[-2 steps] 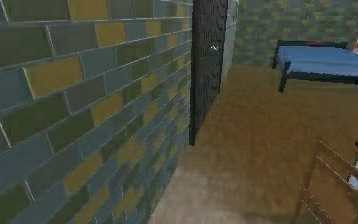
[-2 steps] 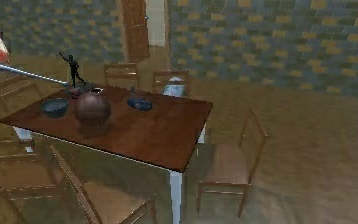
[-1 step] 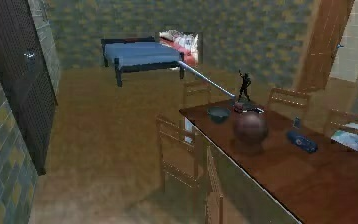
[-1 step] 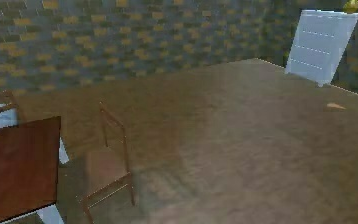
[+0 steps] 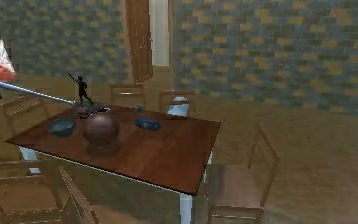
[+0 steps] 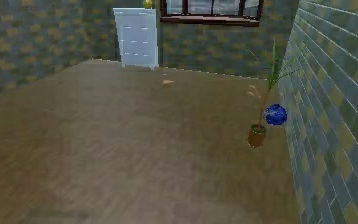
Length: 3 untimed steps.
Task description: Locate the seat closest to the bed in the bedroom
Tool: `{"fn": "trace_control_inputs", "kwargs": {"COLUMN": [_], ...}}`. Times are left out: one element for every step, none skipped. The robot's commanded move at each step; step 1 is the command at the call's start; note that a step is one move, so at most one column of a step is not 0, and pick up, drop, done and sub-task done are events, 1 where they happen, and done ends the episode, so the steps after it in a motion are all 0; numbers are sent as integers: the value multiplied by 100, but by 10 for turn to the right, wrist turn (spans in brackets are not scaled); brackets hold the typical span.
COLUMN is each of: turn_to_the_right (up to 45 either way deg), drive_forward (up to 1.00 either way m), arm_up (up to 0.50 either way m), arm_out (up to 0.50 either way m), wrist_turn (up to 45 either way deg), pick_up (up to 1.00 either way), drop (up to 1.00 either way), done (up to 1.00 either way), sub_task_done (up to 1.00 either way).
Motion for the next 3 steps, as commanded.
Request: {"fn": "trace_control_inputs", "kwargs": {"turn_to_the_right": [450, 330, 0], "drive_forward": [0, 0, 85], "arm_up": [0, 0, 0], "arm_out": [0, 0, 0], "wrist_turn": [0, 0, 0], "pick_up": [0, 0, 0], "drop": [0, 0, 0], "done": [0, 0, 0], "sub_task_done": [0, 0, 0]}}
